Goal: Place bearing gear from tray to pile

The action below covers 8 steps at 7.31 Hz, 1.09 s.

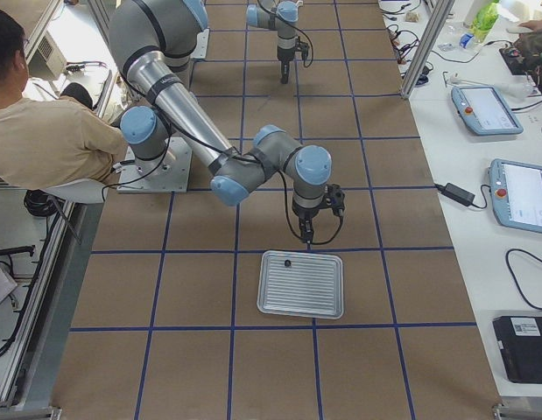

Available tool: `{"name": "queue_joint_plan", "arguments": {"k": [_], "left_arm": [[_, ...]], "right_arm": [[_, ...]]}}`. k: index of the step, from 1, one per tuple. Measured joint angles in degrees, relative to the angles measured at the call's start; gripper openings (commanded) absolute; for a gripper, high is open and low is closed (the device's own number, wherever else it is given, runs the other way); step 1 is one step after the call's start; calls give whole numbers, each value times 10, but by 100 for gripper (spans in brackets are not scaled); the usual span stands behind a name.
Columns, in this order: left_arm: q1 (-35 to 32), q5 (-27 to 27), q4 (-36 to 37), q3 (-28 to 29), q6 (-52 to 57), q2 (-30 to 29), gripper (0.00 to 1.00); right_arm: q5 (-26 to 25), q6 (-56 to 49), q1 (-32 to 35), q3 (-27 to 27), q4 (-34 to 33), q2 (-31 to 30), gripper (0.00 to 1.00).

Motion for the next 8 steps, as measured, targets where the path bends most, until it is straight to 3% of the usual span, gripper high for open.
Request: {"name": "queue_joint_plan", "arguments": {"k": [1, 2, 3, 5, 8], "left_arm": [[2, 4, -1, 1, 4, 5, 0], [13, 7, -3, 5, 13, 14, 0], [41, 9, -25, 14, 27, 25, 0], [119, 17, -128, 37, 97, 53, 0], [218, 107, -179, 12, 254, 86, 0]], "right_arm": [[-2, -29, -9, 0, -14, 14, 100], [-2, -58, -17, 0, -31, 28, 89], [-3, -76, -21, 0, -45, 41, 86], [-5, -94, -33, 0, -61, 66, 79], [-12, -103, -46, 2, -69, 94, 60]]}}
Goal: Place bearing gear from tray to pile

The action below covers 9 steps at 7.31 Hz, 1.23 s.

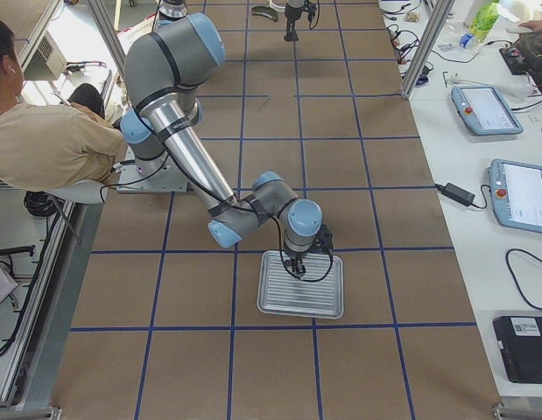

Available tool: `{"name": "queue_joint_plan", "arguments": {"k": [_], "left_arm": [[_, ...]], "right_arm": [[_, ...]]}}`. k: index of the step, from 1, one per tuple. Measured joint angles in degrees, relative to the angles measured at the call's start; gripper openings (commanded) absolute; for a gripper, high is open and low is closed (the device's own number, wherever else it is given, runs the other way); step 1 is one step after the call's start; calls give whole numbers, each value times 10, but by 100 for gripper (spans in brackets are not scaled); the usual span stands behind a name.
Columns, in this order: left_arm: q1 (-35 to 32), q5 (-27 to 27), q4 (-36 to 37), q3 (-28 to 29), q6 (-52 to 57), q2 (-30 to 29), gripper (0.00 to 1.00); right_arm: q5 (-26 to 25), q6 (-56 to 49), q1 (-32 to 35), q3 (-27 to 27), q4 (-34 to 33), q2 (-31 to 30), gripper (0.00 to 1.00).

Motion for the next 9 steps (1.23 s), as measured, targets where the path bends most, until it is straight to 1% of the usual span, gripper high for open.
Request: {"name": "queue_joint_plan", "arguments": {"k": [1, 2, 4, 5, 6, 8, 9], "left_arm": [[34, 16, 5, -15, 50, 4, 0], [70, 20, 14, -29, 93, 5, 0], [127, 13, 34, -52, 140, 0, 0], [138, 7, 47, -63, 147, -5, 83], [144, 3, 59, -70, 152, -7, 100], [146, 0, 66, -75, 157, -5, 100], [144, 0, 65, -72, 156, -1, 100]], "right_arm": [[-12, 0, 0, 1, 0, 2, 60], [-23, 0, 0, 2, 0, 3, 59], [-31, 1, 0, 2, 0, 8, 59], [-31, 3, 0, 1, 0, 11, 59], [-31, 5, 0, 1, 0, 13, 59], [-32, 8, 0, 1, 0, 14, 51], [-31, 9, 0, 1, 1, 14, 38]]}}
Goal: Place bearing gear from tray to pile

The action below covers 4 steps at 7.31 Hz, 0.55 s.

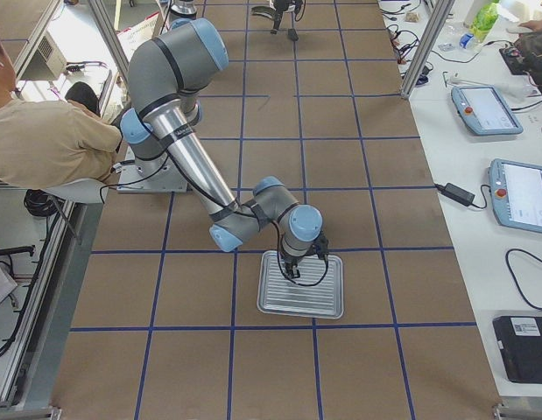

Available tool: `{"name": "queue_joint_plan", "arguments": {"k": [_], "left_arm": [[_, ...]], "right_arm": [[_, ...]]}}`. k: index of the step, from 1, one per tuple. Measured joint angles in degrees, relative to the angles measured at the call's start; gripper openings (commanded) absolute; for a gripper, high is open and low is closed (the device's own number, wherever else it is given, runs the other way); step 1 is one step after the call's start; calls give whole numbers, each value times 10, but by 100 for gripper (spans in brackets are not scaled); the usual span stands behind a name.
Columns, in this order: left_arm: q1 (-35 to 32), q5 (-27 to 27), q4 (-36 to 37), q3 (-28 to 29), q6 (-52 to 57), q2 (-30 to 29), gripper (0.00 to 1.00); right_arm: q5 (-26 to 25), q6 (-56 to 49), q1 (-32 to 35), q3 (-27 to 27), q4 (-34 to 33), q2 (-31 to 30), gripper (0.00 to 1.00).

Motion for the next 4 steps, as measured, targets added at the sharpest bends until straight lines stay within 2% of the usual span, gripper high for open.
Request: {"name": "queue_joint_plan", "arguments": {"k": [2, 3, 4], "left_arm": [[-13, -27, -22, 17, -4, 24, 100], [-26, -48, -58, 39, -16, 39, 100], [-45, -58, -114, 75, -44, 51, 100]], "right_arm": [[1, 2, 0, 0, 4, 0, 19], [2, 2, 0, 0, 5, 0, 0], [2, 3, 0, 0, 6, 0, 0]]}}
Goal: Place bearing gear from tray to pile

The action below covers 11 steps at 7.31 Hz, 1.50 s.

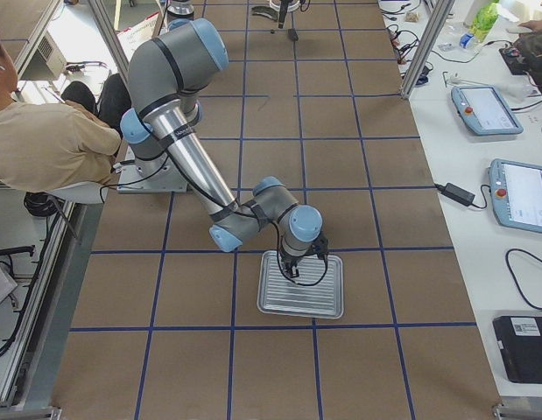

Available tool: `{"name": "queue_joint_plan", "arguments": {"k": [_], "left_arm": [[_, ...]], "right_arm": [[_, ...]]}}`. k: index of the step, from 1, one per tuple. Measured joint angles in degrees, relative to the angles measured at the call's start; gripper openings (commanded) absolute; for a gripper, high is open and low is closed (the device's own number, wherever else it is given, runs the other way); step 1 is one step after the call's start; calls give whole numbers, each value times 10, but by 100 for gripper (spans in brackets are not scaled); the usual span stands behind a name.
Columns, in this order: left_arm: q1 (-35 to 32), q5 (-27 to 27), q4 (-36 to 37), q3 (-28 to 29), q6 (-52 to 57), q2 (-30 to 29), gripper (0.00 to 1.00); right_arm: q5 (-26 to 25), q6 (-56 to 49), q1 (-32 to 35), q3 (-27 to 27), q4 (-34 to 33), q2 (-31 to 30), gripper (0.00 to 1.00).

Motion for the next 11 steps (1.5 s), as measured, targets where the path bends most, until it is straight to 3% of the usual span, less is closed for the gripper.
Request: {"name": "queue_joint_plan", "arguments": {"k": [4, 6, 11], "left_arm": [[-120, -31, -199, 137, -189, 67, 100], [-167, -29, -278, 210, -243, 82, 100], [-190, -34, -290, 232, -250, 104, 100]], "right_arm": [[-3, 0, 4, -5, 6, -16, 0], [2, 16, 31, -5, 32, -55, 0], [62, 324, 264, 4, 144, -147, 0]]}}
